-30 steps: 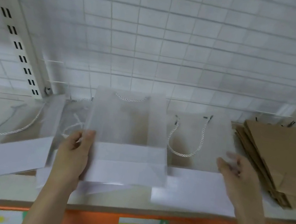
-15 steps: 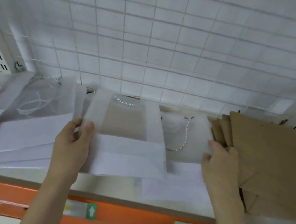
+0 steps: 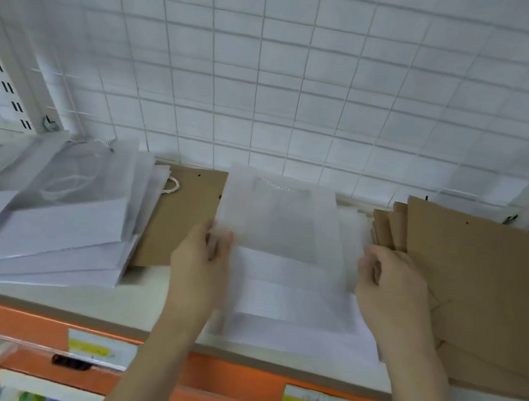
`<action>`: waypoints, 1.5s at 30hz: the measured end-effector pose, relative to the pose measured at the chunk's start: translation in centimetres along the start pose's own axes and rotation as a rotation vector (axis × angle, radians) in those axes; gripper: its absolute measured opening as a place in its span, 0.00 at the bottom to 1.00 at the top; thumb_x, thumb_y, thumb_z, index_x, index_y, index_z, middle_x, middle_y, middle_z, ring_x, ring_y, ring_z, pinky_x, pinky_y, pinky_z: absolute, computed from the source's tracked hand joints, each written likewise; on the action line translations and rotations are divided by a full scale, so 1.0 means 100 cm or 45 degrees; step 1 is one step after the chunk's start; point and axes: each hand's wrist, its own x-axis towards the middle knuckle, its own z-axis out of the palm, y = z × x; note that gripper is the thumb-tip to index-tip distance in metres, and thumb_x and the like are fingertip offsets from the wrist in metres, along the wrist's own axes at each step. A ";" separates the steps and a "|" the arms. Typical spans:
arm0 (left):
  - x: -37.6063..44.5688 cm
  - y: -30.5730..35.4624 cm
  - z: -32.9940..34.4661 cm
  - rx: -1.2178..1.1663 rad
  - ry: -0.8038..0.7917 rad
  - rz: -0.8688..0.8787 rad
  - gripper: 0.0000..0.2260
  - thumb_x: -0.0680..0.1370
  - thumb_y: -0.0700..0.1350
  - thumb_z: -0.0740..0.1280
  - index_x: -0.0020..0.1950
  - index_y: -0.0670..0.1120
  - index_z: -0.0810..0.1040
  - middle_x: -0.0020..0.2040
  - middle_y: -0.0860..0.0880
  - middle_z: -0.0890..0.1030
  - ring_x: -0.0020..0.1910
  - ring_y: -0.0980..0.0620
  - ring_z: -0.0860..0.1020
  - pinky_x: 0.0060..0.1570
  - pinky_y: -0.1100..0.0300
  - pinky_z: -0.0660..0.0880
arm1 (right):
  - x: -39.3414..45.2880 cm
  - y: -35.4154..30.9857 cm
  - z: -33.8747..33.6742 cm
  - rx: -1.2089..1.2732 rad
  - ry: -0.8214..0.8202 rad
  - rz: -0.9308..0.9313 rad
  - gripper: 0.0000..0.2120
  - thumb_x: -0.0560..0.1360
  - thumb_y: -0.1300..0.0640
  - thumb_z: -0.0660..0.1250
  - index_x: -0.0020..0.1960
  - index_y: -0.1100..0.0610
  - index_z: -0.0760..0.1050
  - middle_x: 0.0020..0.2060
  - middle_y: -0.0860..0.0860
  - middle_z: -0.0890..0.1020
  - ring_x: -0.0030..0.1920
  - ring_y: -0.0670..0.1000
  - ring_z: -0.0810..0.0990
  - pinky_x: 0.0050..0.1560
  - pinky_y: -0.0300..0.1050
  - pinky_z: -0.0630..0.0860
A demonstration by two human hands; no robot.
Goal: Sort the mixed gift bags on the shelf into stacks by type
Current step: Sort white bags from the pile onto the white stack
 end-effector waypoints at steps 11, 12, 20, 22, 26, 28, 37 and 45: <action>-0.015 -0.007 0.013 0.865 -0.283 0.438 0.10 0.78 0.48 0.61 0.50 0.44 0.77 0.60 0.44 0.72 0.57 0.41 0.69 0.56 0.49 0.67 | -0.017 -0.016 0.033 -0.062 -0.015 -0.138 0.15 0.78 0.58 0.60 0.63 0.59 0.74 0.59 0.55 0.77 0.59 0.55 0.75 0.58 0.47 0.70; -0.009 -0.009 0.004 0.811 -0.283 0.484 0.10 0.77 0.48 0.61 0.46 0.44 0.77 0.57 0.45 0.75 0.55 0.42 0.71 0.54 0.49 0.69 | -0.018 -0.022 0.037 -0.076 -0.013 -0.149 0.15 0.78 0.58 0.60 0.63 0.59 0.74 0.58 0.56 0.78 0.59 0.56 0.75 0.58 0.47 0.70; 0.043 -0.038 -0.124 0.581 0.071 0.421 0.06 0.76 0.42 0.65 0.45 0.43 0.80 0.36 0.48 0.81 0.35 0.47 0.78 0.35 0.58 0.72 | -0.027 -0.108 0.093 -0.054 -0.027 -0.286 0.10 0.77 0.60 0.62 0.54 0.62 0.78 0.49 0.58 0.80 0.52 0.60 0.77 0.51 0.49 0.71; 0.058 -0.053 -0.159 0.568 0.171 0.330 0.05 0.76 0.42 0.65 0.47 0.43 0.80 0.37 0.47 0.82 0.37 0.44 0.79 0.37 0.58 0.72 | -0.033 -0.138 0.114 -0.043 -0.046 -0.326 0.06 0.76 0.61 0.63 0.47 0.62 0.77 0.41 0.56 0.78 0.46 0.60 0.77 0.43 0.48 0.69; 0.093 -0.093 -0.227 0.613 0.338 0.153 0.07 0.77 0.43 0.64 0.51 0.42 0.80 0.40 0.44 0.82 0.42 0.40 0.78 0.40 0.56 0.69 | -0.043 -0.193 0.156 0.011 -0.068 -0.390 0.05 0.74 0.63 0.65 0.46 0.63 0.78 0.40 0.58 0.80 0.44 0.60 0.78 0.42 0.51 0.74; 0.113 -0.114 -0.256 0.694 0.386 -0.006 0.12 0.78 0.46 0.63 0.56 0.41 0.77 0.47 0.42 0.81 0.49 0.39 0.76 0.44 0.53 0.70 | -0.048 -0.218 0.174 0.034 -0.085 -0.411 0.08 0.76 0.61 0.63 0.52 0.61 0.78 0.45 0.57 0.81 0.49 0.58 0.78 0.47 0.50 0.73; 0.179 -0.160 -0.314 1.098 -0.027 -0.522 0.37 0.67 0.72 0.60 0.62 0.43 0.67 0.62 0.40 0.72 0.63 0.39 0.67 0.59 0.50 0.65 | -0.053 -0.281 0.222 0.034 -0.069 -0.328 0.14 0.78 0.58 0.61 0.62 0.59 0.74 0.55 0.54 0.79 0.56 0.56 0.76 0.54 0.48 0.73; 0.188 -0.158 -0.325 0.776 -0.050 -0.470 0.40 0.64 0.63 0.73 0.66 0.42 0.63 0.63 0.39 0.68 0.63 0.37 0.68 0.60 0.49 0.66 | -0.059 -0.284 0.229 -0.002 -0.009 -0.208 0.13 0.77 0.58 0.62 0.60 0.58 0.75 0.55 0.55 0.78 0.55 0.56 0.77 0.53 0.47 0.71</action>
